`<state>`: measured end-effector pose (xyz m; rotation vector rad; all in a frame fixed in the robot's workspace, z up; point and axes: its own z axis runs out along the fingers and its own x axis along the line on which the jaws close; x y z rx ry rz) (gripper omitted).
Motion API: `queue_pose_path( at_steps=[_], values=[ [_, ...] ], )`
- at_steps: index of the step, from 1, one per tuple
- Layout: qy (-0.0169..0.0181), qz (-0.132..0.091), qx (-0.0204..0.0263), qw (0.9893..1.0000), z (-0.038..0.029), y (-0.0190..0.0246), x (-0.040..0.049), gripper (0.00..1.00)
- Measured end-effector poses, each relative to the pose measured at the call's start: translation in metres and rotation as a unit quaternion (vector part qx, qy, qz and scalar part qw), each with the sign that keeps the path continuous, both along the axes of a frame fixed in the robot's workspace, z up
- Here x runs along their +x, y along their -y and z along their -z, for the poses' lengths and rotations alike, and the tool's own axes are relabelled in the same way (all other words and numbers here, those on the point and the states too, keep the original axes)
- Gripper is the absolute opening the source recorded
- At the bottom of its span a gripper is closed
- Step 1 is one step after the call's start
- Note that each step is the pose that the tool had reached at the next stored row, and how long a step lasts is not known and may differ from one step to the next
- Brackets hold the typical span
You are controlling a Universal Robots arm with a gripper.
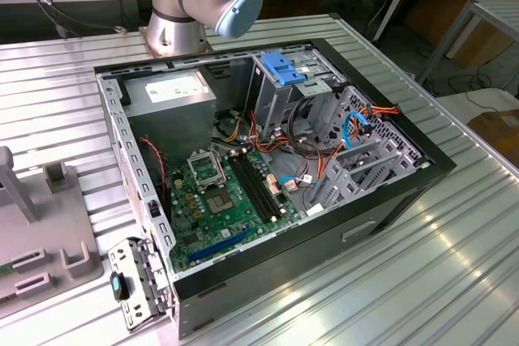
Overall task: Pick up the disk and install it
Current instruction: 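Pick up the disk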
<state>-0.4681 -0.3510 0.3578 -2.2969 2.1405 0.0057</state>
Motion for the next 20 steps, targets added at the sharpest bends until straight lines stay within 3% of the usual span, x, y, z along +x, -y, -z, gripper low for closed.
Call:
queue_pose_path(
  at_steps=[8, 15, 20],
  values=[
    [0.0000, 0.000, 0.0000, 1.0000, 0.0113, 0.0000, 0.0000, 0.60],
    [0.0000, 0.000, 0.0000, 1.0000, 0.0283, 0.0000, 0.0000, 0.60],
    [0.0000, 0.000, 0.0000, 1.0000, 0.0297, 0.0000, 0.0000, 0.60]
  ],
)
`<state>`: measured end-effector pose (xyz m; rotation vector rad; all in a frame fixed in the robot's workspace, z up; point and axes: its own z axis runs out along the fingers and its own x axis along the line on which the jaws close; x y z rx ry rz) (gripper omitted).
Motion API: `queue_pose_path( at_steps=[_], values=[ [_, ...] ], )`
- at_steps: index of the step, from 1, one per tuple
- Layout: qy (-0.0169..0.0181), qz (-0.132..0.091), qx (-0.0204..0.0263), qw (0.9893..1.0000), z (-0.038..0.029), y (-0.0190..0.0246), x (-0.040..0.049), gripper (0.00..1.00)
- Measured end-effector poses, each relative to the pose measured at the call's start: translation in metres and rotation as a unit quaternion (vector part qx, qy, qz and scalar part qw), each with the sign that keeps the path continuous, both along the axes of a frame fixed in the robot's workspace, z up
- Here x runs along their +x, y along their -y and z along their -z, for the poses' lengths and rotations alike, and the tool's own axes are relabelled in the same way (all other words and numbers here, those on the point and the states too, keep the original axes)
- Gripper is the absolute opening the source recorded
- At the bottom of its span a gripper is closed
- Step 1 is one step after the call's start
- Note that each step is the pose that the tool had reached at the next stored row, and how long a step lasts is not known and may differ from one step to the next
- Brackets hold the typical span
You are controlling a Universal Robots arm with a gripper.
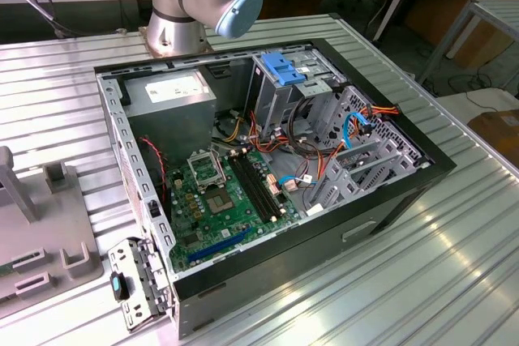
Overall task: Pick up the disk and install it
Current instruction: 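Pick up the disk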
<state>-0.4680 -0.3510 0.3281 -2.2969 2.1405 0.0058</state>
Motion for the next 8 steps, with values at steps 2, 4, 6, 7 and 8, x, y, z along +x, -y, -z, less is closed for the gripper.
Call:
queue_pose_path(
  at_steps=[2, 4, 6, 7, 8],
  values=[
    [0.0001, 0.000, 0.0001, 1.0000, 0.0008, 0.0000, 0.0017, 0.60],
    [0.0000, 0.000, 0.0000, 1.0000, 0.0007, 0.0000, 0.0018, 0.60],
    [-0.0001, 0.000, 0.0000, 1.0000, 0.0006, 0.0000, 0.0027, 0.60],
    [-0.0001, 0.000, 0.0000, 1.0000, 0.0006, 0.0000, 0.0036, 0.60],
    [0.0000, 0.000, 0.0000, 1.0000, 0.0007, 0.0000, 0.0037, 0.60]
  ],
)
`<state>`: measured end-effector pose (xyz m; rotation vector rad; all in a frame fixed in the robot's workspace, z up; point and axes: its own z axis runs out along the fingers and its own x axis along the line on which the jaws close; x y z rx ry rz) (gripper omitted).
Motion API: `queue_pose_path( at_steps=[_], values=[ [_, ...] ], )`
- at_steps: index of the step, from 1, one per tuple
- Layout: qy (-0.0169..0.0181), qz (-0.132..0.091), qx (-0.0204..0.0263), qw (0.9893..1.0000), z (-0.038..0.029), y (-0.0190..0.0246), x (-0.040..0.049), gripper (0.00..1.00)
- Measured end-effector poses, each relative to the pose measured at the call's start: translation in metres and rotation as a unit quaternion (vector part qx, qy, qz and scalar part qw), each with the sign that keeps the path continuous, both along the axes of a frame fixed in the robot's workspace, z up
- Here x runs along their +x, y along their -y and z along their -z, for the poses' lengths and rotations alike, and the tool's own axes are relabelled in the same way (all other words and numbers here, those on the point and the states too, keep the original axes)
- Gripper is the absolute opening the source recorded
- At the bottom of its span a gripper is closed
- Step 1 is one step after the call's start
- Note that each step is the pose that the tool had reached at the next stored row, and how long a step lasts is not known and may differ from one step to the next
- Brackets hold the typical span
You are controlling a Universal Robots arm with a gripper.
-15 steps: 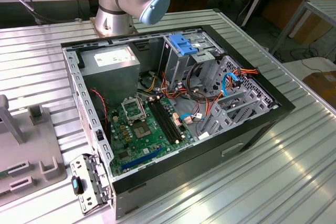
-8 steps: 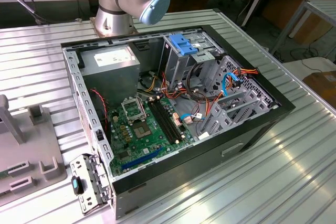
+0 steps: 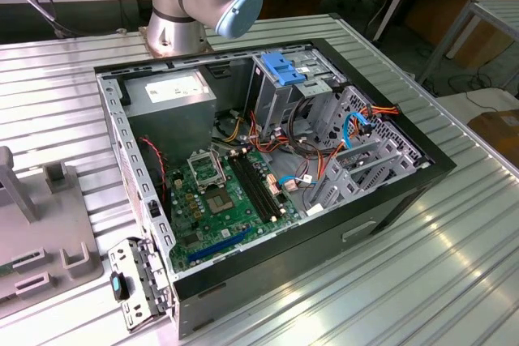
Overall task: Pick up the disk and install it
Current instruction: 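Pick up the disk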
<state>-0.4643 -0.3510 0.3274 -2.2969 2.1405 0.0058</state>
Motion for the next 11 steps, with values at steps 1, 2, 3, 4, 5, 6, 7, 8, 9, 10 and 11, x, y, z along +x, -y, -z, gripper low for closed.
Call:
queue_pose_path(
  at_steps=[1, 2, 3, 4, 5, 6, 7, 8, 9, 10, 11],
  values=[
    [0.0000, 0.000, 0.0000, 1.0000, 0.0000, 0.0000, 0.0000, 0.60],
    [0.0000, 0.000, 0.0000, 1.0000, 0.0000, 0.0000, 0.0001, 0.60],
    [0.0000, 0.000, 0.0000, 1.0000, 0.0001, 0.0000, 0.0001, 0.60],
    [0.0000, 0.000, 0.0000, 1.0000, 0.0000, 0.0000, 0.0003, 0.60],
    [0.0000, 0.000, 0.0000, 1.0000, 0.0000, 0.0000, 0.0003, 0.60],
    [0.0000, 0.000, 0.0000, 1.0000, 0.0000, 0.0000, 0.0004, 0.60],
    [0.0000, 0.000, 0.0000, 1.0000, 0.0000, 0.0000, 0.0004, 0.60],
    [0.0000, 0.000, 0.0000, 1.0000, 0.0000, 0.0000, 0.0005, 0.60],
    [0.0001, 0.000, 0.0000, 1.0000, 0.0012, 0.0000, 0.0005, 0.60],
    [0.0000, 0.000, 0.0000, 1.0000, 0.0026, 0.0000, 0.0005, 0.60],
    [0.0000, 0.000, 0.0000, 1.0000, 0.0044, 0.0000, 0.0005, 0.60]
  ],
)
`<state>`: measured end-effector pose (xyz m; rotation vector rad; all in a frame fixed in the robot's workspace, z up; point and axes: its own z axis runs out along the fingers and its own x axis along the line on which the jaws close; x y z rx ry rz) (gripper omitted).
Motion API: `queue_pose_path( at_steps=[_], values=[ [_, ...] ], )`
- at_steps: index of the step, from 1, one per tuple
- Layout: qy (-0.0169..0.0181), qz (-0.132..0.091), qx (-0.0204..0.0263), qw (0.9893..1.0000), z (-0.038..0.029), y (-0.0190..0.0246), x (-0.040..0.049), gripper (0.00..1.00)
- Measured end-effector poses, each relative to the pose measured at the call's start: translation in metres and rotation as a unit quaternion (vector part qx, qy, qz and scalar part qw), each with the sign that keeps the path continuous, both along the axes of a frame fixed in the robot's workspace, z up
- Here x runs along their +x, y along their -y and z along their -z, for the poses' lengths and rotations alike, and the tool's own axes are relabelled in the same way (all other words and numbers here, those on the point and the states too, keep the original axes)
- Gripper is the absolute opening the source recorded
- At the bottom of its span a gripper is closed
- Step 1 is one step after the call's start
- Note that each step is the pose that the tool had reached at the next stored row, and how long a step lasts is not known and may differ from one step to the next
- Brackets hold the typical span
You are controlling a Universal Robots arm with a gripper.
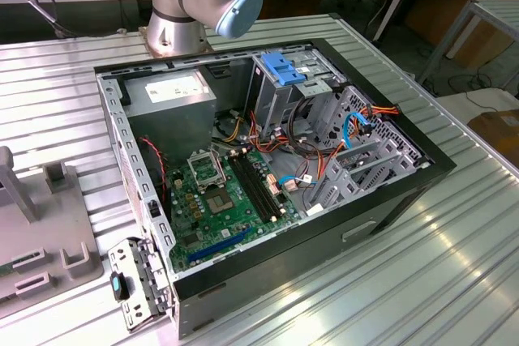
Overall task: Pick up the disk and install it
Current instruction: 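Pick up the disk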
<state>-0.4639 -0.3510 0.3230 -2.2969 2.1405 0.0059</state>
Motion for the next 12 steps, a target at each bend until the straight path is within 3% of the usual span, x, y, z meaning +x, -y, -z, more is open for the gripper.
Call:
queue_pose_path(
  at_steps=[4, 7, 12],
  values=[
    [0.0000, 0.000, 0.0000, 1.0000, 0.0115, 0.0000, 0.0000, 0.60],
    [0.0001, 0.000, 0.0000, 1.0000, 0.0157, -0.0017, 0.0000, 0.60],
    [0.0000, 0.000, 0.0000, 1.0000, 0.0161, -0.0019, -0.0011, 0.60]
  ],
)
